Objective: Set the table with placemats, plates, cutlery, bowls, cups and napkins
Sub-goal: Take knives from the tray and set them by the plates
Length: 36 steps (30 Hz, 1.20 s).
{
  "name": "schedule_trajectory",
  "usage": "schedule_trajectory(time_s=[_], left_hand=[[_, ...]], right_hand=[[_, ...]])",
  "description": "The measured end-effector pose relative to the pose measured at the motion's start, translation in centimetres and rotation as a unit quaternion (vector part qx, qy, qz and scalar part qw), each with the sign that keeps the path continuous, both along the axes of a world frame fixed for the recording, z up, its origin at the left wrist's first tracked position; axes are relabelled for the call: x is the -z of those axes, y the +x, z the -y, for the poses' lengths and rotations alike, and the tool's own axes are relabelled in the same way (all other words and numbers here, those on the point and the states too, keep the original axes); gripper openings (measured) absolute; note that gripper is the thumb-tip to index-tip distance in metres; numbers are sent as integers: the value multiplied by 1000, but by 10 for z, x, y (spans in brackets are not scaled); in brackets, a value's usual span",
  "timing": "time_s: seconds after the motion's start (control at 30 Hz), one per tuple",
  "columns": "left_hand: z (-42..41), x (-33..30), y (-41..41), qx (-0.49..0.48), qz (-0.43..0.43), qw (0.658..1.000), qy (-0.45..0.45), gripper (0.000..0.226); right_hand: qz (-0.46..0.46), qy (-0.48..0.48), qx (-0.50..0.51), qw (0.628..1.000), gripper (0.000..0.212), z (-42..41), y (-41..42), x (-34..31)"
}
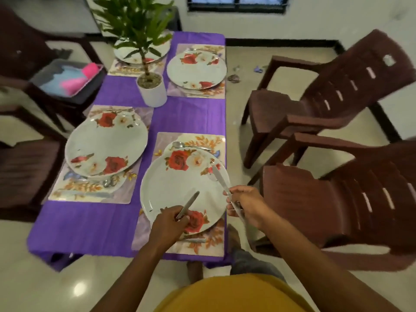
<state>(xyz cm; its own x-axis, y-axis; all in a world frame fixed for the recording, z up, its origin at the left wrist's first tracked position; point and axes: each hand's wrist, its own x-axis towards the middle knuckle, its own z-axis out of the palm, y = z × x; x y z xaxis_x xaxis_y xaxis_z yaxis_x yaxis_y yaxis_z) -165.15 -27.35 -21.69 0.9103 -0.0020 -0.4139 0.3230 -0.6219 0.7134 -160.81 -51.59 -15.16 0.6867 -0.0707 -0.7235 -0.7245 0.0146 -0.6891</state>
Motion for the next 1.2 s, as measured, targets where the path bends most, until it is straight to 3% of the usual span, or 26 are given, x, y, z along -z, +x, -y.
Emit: schedule_trajectory(time_s=[0.33, 0.5, 0.97, 1.2], left_hand=[[43, -12, 0, -234, -11, 972, -17, 16], [66, -16, -4, -299, 6, 954, -22, 19], [87, -16, -22, -351, 11, 935, -42, 12], [97, -25, 0, -363, -10, 931, 46, 27]], right_hand=[[9, -42, -231, 972, 27, 6, 103, 13], [23, -66, -305, 950, 22, 5, 124, 19], [58, -43, -319, 945, 18, 11, 132, 12], [84, -62, -345, 933, 20, 4, 183, 12]])
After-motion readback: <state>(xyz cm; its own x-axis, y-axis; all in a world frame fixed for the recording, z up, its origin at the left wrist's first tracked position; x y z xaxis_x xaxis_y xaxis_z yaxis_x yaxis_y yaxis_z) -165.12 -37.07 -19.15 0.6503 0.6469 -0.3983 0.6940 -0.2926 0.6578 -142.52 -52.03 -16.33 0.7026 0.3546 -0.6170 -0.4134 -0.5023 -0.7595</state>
